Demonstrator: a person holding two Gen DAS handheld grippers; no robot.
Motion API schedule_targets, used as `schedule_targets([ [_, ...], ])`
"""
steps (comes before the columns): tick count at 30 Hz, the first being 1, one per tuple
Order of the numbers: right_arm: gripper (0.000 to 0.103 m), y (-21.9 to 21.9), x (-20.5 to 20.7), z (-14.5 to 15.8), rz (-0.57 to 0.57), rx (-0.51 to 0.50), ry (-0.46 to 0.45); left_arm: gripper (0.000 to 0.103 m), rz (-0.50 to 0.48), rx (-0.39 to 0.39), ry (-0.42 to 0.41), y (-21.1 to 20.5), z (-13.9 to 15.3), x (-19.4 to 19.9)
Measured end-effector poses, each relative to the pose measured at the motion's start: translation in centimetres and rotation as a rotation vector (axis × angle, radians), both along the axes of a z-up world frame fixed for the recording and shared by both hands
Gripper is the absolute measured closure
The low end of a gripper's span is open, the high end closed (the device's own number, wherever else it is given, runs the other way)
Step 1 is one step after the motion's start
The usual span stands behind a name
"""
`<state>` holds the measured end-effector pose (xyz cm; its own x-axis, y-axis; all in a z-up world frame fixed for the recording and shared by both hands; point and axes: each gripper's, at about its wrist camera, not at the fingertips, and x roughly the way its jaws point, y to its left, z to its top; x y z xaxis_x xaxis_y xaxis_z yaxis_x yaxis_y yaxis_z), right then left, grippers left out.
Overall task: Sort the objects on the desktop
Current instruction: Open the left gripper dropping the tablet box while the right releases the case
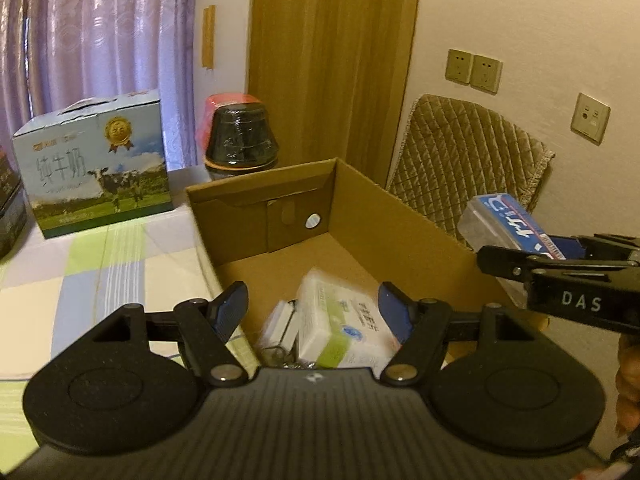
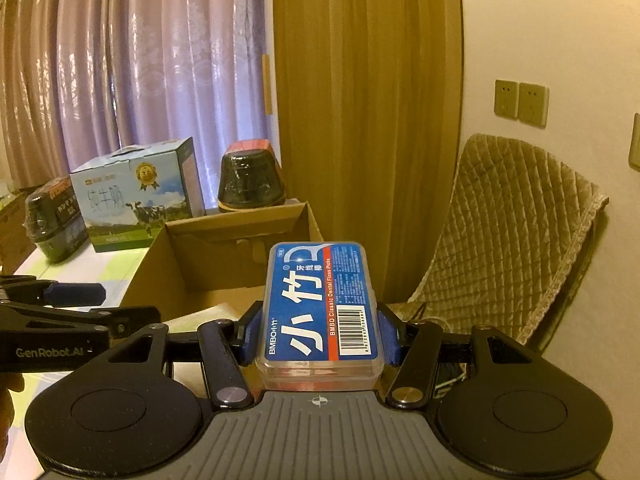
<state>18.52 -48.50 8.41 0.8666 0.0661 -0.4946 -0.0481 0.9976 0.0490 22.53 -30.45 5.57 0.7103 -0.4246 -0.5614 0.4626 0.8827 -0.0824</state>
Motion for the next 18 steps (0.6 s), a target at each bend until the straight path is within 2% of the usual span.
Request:
schedule_targets([
  [18, 0.049, 1.5, -0.2, 1.1, 0.025, 0.016, -0.006, 0.035, 0.033, -0.001, -0.005, 1.9, 0.5, -1.4],
])
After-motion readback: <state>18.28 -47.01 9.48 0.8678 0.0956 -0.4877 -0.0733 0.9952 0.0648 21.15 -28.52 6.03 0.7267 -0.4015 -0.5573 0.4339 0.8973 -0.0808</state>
